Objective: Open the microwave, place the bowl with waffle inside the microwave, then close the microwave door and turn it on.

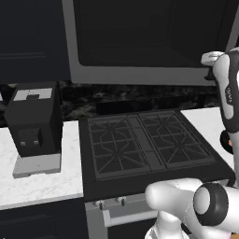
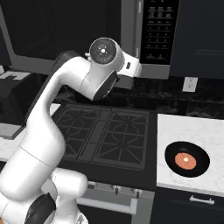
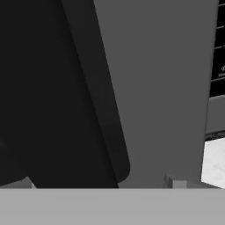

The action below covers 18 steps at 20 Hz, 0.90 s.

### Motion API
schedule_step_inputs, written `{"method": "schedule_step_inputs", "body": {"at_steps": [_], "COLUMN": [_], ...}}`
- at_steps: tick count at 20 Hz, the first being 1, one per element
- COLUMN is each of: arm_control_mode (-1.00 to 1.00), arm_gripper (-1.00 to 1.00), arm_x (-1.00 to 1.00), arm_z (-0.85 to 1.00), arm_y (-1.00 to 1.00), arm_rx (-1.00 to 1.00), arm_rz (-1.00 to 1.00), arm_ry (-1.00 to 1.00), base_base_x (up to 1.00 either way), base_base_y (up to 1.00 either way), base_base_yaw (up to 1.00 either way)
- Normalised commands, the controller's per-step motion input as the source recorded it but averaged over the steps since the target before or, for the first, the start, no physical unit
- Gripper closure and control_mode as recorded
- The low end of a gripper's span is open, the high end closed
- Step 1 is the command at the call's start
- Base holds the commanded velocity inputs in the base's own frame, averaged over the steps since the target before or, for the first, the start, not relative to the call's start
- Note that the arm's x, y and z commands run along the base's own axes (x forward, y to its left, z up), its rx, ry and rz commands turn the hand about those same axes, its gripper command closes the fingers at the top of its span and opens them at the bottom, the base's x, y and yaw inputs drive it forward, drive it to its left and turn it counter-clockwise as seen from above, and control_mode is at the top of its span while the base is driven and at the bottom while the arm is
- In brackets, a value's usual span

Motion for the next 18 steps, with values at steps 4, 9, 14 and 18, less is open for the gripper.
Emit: {"method": "schedule_step_inputs", "body": {"at_steps": [4, 9, 14, 18], "arm_control_mode": [-1.0, -1.0, -1.0, -1.0], "arm_gripper": [1.0, 1.0, 1.0, 1.0], "arm_x": [-1.0, -1.0, -0.87, -0.7], "arm_z": [0.01, 0.0, 0.0, 0.0], "arm_y": [-0.22, -0.07, 0.02, 0.41], "arm_rx": [-0.07, -0.06, -0.06, -0.11], "arm_rz": [-0.11, -0.08, -0.05, 0.0], "arm_ry": [-0.05, -0.04, -0.02, 0.0], "base_base_x": [0.0, 0.0, 0.0, 0.0], "base_base_y": [0.0, 0.0, 0.0, 0.0], "base_base_yaw": [0.0, 0.0, 0.0, 0.0]}}
